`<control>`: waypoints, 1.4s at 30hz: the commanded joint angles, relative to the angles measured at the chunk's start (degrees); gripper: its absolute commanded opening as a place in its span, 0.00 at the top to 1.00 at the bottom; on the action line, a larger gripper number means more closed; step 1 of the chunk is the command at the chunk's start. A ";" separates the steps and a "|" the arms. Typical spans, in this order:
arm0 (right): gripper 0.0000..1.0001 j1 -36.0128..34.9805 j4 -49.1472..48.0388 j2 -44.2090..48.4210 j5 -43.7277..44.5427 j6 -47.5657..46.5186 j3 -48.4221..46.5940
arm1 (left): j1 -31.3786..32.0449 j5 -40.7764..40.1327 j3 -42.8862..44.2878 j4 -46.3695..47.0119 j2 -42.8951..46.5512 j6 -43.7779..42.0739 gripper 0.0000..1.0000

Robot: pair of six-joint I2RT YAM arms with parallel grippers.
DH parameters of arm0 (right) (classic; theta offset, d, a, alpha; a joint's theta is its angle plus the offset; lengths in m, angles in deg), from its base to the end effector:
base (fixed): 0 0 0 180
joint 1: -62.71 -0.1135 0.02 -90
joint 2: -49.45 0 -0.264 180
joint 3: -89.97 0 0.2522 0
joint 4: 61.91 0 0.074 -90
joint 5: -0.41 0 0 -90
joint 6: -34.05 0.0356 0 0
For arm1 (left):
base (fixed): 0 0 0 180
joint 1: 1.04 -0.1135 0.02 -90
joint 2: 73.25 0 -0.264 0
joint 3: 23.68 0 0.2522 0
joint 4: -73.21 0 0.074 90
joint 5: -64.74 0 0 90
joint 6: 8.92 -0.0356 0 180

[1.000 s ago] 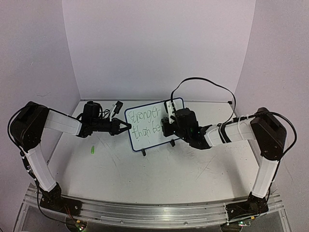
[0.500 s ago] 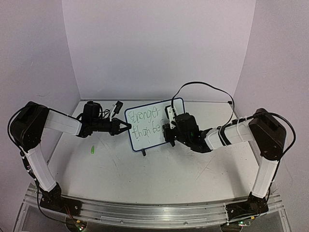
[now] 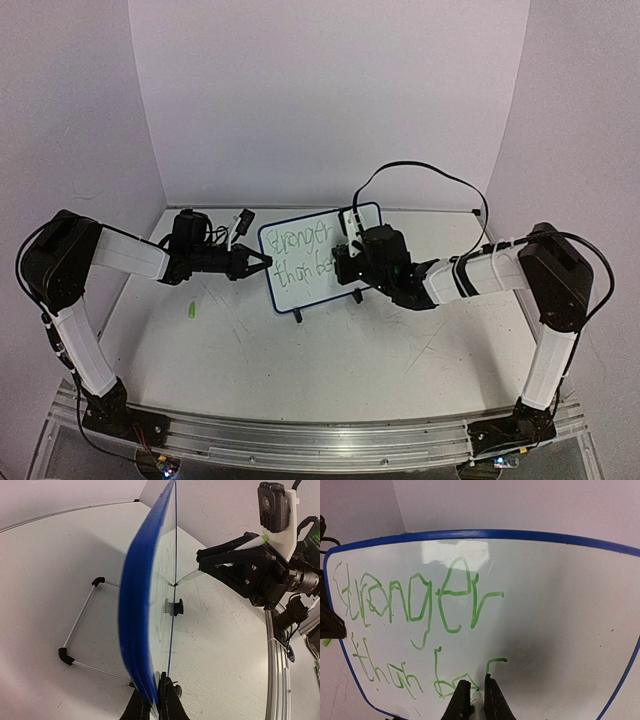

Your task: Write a sentence on the whiteboard

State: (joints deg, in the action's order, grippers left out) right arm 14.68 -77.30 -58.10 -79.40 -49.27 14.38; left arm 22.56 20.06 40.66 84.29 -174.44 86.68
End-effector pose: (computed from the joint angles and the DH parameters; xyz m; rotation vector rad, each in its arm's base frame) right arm 0.2843 0.3066 0.2006 -0.5470 1.8038 0.4956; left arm 0.3218 -0.1682 0.1782 0.8239 1.8784 -1.1156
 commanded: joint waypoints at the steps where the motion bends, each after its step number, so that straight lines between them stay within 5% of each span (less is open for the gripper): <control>1: 1.00 0.27 -1.98 -0.39 0.77 -0.94 -2.95 | -0.63 -8.12 0.66 -3.92 -0.34 -7.09 1.00; 22: 1.00 0.74 -0.36 -0.41 10.64 -0.90 -2.40 | -0.62 -8.15 0.83 -4.03 -0.45 -7.09 1.00; 31: 1.00 0.67 -3.82 8.46 3.20 -1.35 4.58 | -0.64 -8.41 0.87 -4.14 -0.72 -7.17 1.00; 42: 1.00 2.07 -2.67 2.69 -0.25 -1.58 0.66 | -0.60 -8.54 0.83 -4.43 -0.39 -7.26 1.00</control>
State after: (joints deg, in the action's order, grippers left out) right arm 16.36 -79.09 -53.31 -78.84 -50.56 17.99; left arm 22.56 20.04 40.75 83.92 -174.44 86.45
